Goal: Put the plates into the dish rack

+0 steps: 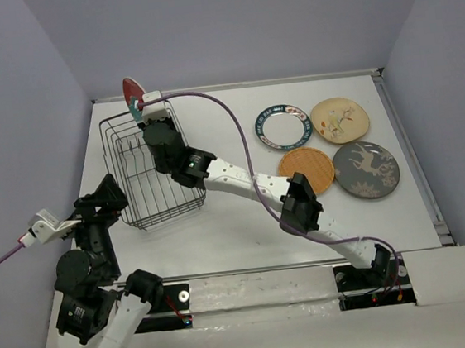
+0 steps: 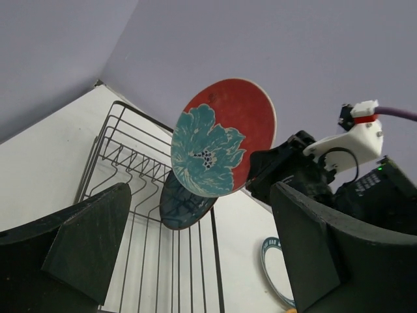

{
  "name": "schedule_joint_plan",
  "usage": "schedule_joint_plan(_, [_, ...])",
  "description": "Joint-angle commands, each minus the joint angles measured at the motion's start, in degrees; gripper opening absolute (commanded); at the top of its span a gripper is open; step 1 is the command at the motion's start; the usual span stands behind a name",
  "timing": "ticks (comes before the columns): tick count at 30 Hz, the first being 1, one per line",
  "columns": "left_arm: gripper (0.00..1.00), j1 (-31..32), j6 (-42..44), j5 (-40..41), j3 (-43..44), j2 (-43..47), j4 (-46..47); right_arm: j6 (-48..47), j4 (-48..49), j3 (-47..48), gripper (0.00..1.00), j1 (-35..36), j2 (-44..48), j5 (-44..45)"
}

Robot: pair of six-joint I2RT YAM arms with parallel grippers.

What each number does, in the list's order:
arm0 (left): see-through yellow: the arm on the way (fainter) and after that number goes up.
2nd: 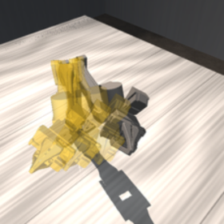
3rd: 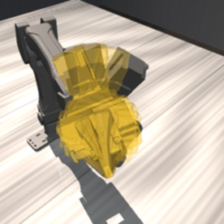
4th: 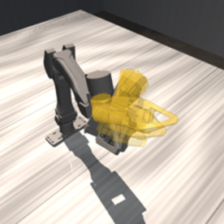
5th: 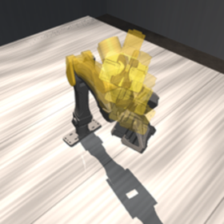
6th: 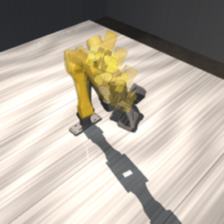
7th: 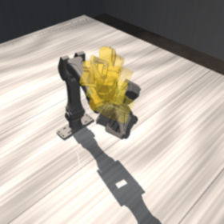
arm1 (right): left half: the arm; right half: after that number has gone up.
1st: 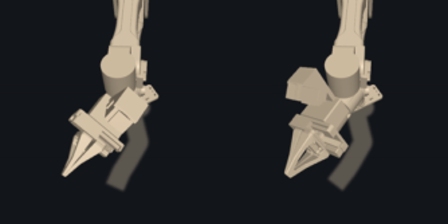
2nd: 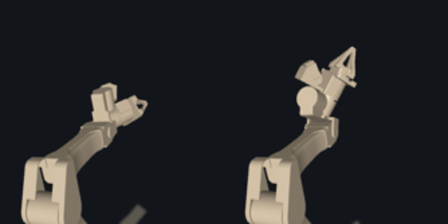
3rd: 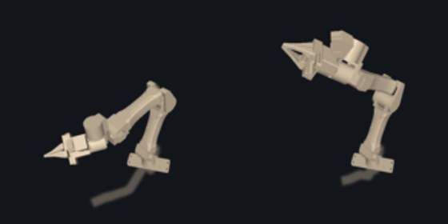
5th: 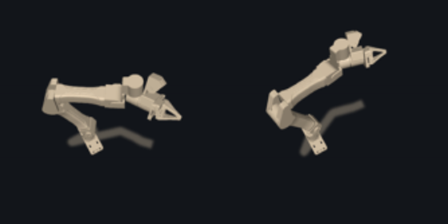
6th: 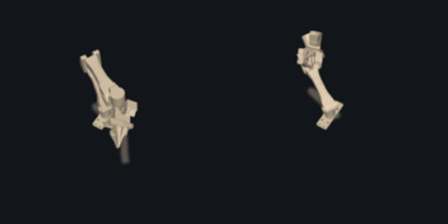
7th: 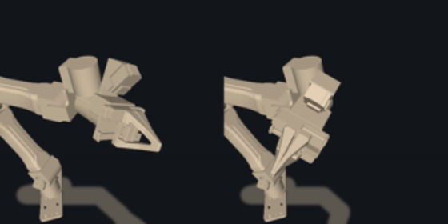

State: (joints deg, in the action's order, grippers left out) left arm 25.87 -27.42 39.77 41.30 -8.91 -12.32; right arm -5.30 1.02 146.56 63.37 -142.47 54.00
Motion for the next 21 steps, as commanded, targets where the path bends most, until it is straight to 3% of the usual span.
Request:
schedule_joint_plan(1, [0.99,0.3,-0.4,3.1,2.1,0.8,1.7,-5.9,22.8,5.4,0.07,0.0,0.7,5.4])
schedule_joint_plan(13, [0.99,0.9,-0.6,2.1,1.9,0.0,1.4,-15.8,36.6,5.6,0.07,0.0,-6.5,10.5])
schedule_joint_plan(21, [0.99,1.3,-0.8,1.6,1.9,-0.1,1.5,-12.5,33.9,4.0,0.07,0.5,-7.2,9.9])
